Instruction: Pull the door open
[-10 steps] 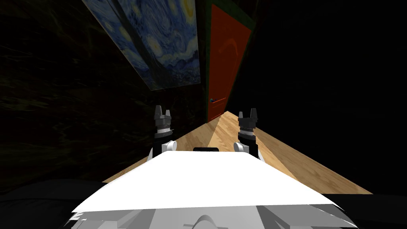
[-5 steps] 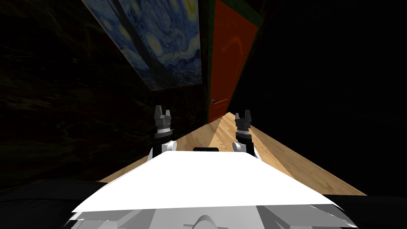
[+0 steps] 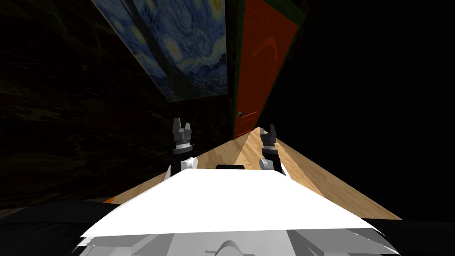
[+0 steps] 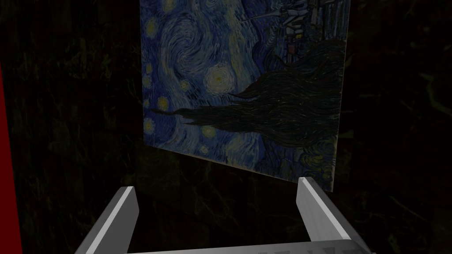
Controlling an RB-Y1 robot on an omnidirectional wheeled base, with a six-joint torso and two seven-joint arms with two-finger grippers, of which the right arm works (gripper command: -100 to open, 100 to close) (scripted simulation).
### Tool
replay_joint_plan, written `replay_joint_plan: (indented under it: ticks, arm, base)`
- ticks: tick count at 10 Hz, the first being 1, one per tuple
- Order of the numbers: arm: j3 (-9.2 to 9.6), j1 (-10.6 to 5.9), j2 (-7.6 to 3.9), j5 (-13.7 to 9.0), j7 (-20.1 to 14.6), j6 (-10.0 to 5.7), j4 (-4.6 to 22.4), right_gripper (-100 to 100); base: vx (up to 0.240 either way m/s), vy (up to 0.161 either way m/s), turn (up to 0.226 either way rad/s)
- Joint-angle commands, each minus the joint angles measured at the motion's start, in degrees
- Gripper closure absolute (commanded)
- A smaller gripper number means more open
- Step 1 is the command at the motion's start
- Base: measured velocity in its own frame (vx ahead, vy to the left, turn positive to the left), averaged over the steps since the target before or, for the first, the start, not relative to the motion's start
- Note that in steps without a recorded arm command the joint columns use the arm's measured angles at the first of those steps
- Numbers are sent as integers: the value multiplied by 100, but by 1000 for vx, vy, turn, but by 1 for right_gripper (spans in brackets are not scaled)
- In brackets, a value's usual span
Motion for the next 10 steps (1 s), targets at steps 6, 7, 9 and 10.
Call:
replay_joint_plan:
  ticks: [6, 7, 9, 10]
  arm:
    - [128, -317, -287, -6, -126, -99, 895, -100]
    - [146, -368, -332, -9, -146, -111, 1032, -100]
    - [182, -471, -424, -13, -188, -138, 1312, -100]
    - [200, -523, -470, -16, -209, -151, 1449, -100]
  base:
    - [87, -57, 107]
    - [95, -57, 93]
    - [81, -63, 116]
    - [96, -86, 104]
